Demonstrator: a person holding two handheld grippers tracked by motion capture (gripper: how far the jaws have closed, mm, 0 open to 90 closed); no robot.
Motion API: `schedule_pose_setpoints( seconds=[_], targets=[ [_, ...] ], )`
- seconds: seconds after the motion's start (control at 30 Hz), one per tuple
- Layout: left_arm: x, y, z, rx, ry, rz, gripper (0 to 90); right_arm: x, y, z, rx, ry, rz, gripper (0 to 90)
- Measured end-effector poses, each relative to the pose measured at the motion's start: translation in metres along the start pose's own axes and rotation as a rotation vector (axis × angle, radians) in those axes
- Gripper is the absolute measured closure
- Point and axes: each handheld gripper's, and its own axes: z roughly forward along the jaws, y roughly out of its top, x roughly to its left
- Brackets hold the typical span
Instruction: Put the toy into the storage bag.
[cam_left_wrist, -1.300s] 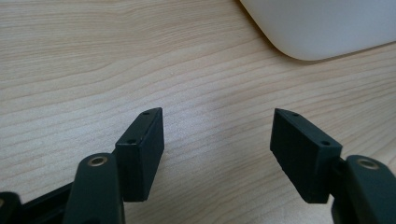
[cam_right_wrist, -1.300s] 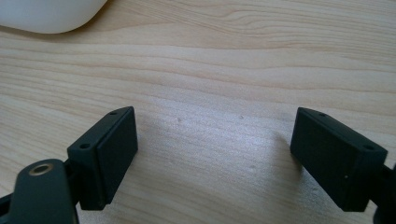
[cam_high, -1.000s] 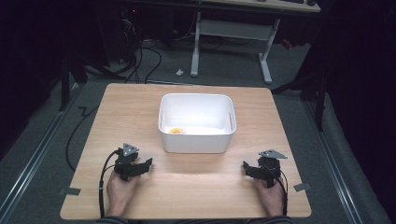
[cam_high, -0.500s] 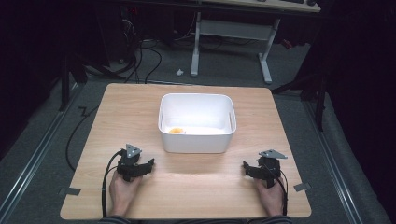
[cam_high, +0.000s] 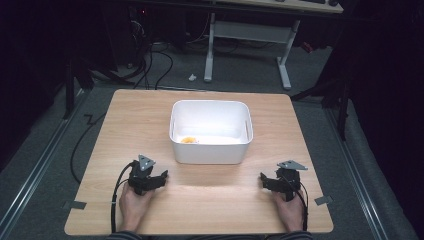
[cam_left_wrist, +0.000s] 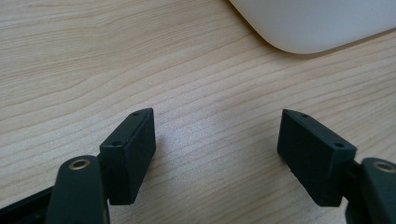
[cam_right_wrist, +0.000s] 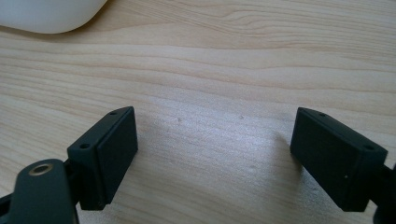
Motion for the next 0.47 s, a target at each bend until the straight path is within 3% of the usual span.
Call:
schedule_pose_setpoints(
  seconds=[0.47],
  targets=[
    [-0.0008, -0.0006, -0.0004, 0.001, 0.000, 0.001, 26.2, -0.0002, 0.0000, 0.0001, -0.002, 0.000, -0.003, 14.9]
  ],
)
